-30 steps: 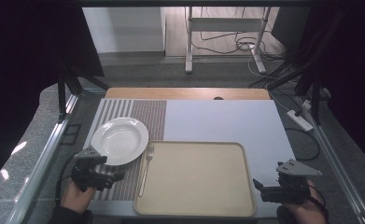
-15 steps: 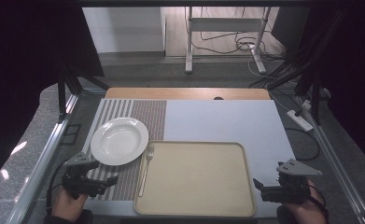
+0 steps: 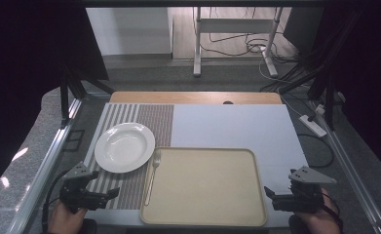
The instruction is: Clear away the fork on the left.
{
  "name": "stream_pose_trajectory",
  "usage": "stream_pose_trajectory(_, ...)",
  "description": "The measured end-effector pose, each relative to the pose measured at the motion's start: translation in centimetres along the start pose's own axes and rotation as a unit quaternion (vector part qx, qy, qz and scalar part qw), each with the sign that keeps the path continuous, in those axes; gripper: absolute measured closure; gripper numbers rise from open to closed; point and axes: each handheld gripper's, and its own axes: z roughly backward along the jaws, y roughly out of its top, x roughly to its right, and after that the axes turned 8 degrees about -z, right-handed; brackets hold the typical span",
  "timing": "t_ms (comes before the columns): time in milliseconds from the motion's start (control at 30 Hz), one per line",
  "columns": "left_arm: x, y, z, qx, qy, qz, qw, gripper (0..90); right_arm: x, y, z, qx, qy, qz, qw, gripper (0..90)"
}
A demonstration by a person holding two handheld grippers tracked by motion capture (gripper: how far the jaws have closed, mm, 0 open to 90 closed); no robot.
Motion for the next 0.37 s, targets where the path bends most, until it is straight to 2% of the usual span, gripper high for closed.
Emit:
stream_pose_trajectory(233,0.25,-0.34,0.4,-0.001,0.008,-0.004,1.0,0.0,-0.08,0.02,-0.01,0.0,-0.001,0.002,1.0,0.3)
stream_pose_trajectory(367,0.07,-0.27,0.32,-0.002,0.001,0.001,1.0,0.0,-0.11,0.0,-0.04,-0.001,-0.002,0.005,1.0,0.2)
